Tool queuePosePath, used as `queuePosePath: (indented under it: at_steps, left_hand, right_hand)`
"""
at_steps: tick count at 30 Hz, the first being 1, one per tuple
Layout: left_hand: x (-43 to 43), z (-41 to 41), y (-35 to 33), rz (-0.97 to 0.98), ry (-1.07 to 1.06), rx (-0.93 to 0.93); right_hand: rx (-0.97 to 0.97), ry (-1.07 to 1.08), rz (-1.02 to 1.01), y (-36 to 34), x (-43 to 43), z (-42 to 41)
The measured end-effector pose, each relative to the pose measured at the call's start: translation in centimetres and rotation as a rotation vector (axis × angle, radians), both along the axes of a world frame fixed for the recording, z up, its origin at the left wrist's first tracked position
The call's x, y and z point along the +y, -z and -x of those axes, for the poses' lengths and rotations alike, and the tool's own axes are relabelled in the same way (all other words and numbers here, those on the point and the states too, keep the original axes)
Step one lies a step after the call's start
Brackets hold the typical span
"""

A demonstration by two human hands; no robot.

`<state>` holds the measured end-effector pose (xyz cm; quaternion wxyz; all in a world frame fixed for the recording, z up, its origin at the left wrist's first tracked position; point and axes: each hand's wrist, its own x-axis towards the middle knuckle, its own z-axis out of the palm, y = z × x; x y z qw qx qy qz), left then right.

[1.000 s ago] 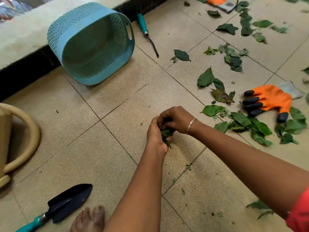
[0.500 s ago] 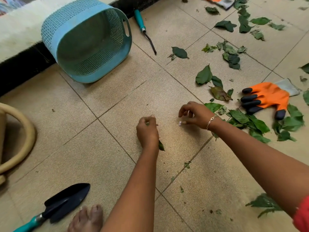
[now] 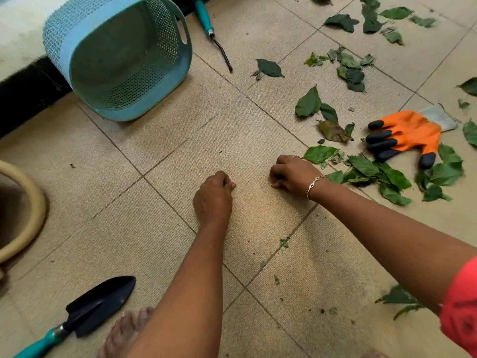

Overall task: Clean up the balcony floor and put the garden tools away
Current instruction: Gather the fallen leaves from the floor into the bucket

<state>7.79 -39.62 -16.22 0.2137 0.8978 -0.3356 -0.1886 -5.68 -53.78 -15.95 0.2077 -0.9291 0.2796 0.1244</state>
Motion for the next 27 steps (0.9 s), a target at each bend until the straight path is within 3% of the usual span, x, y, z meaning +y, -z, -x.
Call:
queuePosePath:
  at_steps: [4,7,9,13,17,24,27]
  left_hand:
    - [0.3,0.0,0.3,0.037,-0.004,0.012]
    - [0.7,0.4,0.3,0.177,-0.122,0.144]
    - [0.6,0.7,-0.1,0.297,-0.26,0.317]
    - [-0.1,1.9,-1.5,0.407,-0.47,0.886]
    - [-1.7,3.9,-2.4,0.445,-0.543,1.289]
    - [-7.2,7.9,-3.7,0.362,-0.54,1.377]
    - [-9.4,9.4,-3.5,0.316,-0.51,1.447]
  right_hand:
    - [-0.051,-0.046,-0.139,-0.9,1.0,1.0]
    - [-0.081,-0.074,-0.248,-1.6,2.1,2.4]
    - [-0.184,0.025,-0.327,-2.0,2.5,2.6]
    - [-0.419,0.275,-0.51,-2.9,3.0,0.6]
    - [-0.452,0.234,-0.371,-3.9,3.5,-1.4]
    - [-0.13,0.054,-0.017,-6.0,-1.7,0.0]
    - [-0.051,-0.036,0.04,-6.2,-4.2,2.1]
